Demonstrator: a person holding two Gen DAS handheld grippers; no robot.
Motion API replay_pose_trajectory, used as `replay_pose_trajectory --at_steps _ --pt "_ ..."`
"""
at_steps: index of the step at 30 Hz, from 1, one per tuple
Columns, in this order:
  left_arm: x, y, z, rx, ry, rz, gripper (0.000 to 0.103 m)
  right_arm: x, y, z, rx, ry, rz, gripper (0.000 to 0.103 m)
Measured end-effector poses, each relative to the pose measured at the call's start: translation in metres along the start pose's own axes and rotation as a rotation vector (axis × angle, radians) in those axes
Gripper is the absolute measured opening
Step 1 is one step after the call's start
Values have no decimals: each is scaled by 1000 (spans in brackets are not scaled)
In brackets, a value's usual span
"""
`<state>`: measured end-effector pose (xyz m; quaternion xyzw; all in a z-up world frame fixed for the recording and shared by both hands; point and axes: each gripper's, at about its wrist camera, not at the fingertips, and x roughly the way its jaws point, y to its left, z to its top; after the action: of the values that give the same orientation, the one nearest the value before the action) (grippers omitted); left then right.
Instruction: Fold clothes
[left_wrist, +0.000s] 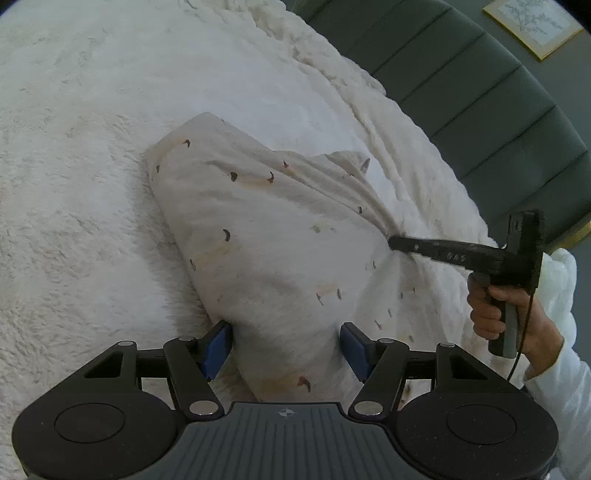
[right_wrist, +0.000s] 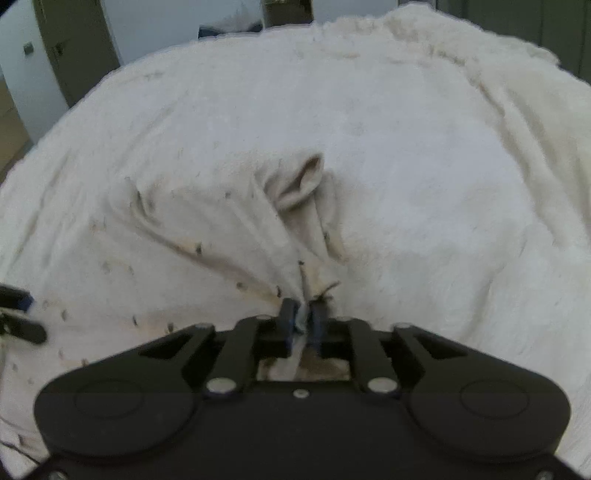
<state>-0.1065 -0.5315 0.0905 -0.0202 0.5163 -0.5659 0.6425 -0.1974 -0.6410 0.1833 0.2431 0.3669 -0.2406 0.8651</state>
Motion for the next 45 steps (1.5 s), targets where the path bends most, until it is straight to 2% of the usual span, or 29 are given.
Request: replay_pose_trajectory --at_steps 3,6,9,10,12,14,15,16,17,18,20,23,25,26,27,28,29,30,33,35,38,40,42,43,44,45 --pt "-6 9 6 -19 -11 -18 61 -14 -14 -7 95 -8 82 28" --pt "-17 24 18 -44 -55 -33 65 -26 -27 -42 119 37 116 29" --pt "-25 55 36 -145 -113 -87 69 -33 -39 -69 163 80 154 31" --pt "-23 62 41 -170 -118 -95 70 -32 -47 -88 199 105 190 30" --pt "-2 88 63 -252 -101 -118 71 -33 -52 -103 226 111 225 29" --pt "23 107 84 -326 -70 -136 71 -38 -56 -109 247 96 248 3" --pt "37 112 91 -367 -60 -155 69 -39 -57 -109 248 89 252 2" --pt "50 111 96 -378 -42 -169 66 -47 -59 -107 249 55 272 2" --pt "59 108 100 -381 -35 -174 50 -52 -60 -106 241 41 285 1" --pt "52 101 99 -352 -74 -138 26 -57 -61 -104 224 35 269 1" --pt "38 87 98 -294 -153 -65 20 -66 -63 -101 190 23 234 0" --pt "14 65 87 -219 -240 27 20 -67 -68 -103 175 81 220 0" --pt "-3 50 70 -175 -252 90 24 -63 -56 -98 95 96 213 1" --pt "5 41 64 -121 -180 204 29 -61 -54 -88 90 78 209 8" --pt "7 40 60 -119 -169 269 35 -59 -52 -78 87 59 206 12" --pt "2 44 56 -164 -198 248 38 -58 -50 -67 84 39 203 20" --pt "-2 48 52 -210 -227 227 51 -56 -48 -57 81 19 199 27" --pt "-7 51 48 -254 -254 205 60 -55 -46 -47 78 0 196 29" --pt "-18 58 37 -363 -300 142 60 -50 -40 -15 68 -60 186 35" --pt "-15 59 37 -375 -291 110 60 -47 -36 5 62 -99 179 38" --pt "-9 63 40 -385 -274 60 60 -18 -22 33 76 -89 182 44" --pt "-8 66 43 -373 -262 56 60 14 -16 52 150 -60 172 44" --pt "-3 67 49 -366 -256 38 51 50 -12 70 238 -25 152 45" --pt "-1 68 50 -360 -254 41 47 63 -10 73 261 -6 163 44" --pt "1 68 52 -355 -250 43 39 75 -8 76 283 14 175 33" --pt "4 69 53 -346 -245 48 32 78 -8 75 289 18 179 16"
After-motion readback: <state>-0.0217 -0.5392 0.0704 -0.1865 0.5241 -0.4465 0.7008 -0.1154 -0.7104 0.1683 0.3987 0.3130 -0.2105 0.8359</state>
